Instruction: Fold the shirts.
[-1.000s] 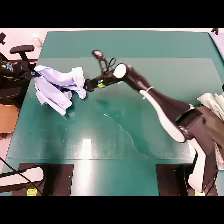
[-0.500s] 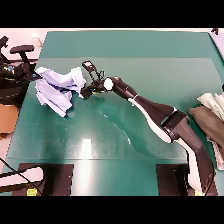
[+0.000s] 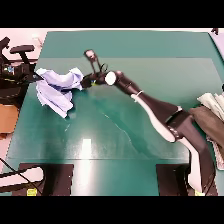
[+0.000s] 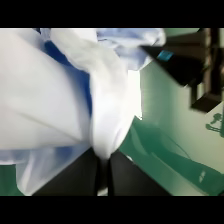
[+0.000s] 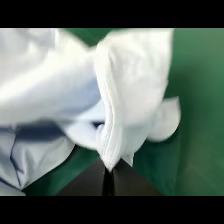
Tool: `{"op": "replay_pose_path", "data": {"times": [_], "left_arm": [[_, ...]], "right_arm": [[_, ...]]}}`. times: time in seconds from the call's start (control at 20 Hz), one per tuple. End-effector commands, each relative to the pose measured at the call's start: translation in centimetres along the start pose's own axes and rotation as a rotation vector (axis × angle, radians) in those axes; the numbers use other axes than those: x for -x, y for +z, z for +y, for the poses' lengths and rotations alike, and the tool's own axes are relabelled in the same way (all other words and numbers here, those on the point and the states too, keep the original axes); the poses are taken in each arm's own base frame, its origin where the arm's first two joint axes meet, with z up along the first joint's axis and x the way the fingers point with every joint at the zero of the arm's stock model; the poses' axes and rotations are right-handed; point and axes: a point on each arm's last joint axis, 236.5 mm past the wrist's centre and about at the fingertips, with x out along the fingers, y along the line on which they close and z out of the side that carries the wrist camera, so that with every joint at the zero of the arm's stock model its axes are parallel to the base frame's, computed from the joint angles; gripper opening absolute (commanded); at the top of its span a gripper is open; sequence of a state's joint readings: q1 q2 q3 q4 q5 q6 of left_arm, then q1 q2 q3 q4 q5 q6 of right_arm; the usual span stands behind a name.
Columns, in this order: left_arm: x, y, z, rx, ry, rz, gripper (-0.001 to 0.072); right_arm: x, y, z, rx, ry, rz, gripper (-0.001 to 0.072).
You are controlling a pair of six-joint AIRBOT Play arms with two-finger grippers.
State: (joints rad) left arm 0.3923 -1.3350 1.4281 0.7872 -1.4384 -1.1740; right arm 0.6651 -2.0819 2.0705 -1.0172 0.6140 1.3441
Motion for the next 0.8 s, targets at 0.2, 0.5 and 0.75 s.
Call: {"op": "replay_pose_path", "data": {"times": [0.2, 0.5, 0.75], "left_arm": [[7.6, 1.5, -7.1, -0.246, 0.070, -0.197, 0.0021], [16.6, 1.0, -17.8, -0.623, 0.090, -0.359, 0.0022], [23.4, -2.7, -27.5, -0.872, 0.092, -0.518, 0.0024]], "right_arm": [[24.7, 12.7, -9.4, -0.044, -0.191, -0.154, 0.0021], [45.6, 17.0, -8.3, 0.033, -0.361, -0.305, 0.0022], [55.4, 15.2, 0.2, 0.131, -0.418, -0.424, 0.0022]]}}
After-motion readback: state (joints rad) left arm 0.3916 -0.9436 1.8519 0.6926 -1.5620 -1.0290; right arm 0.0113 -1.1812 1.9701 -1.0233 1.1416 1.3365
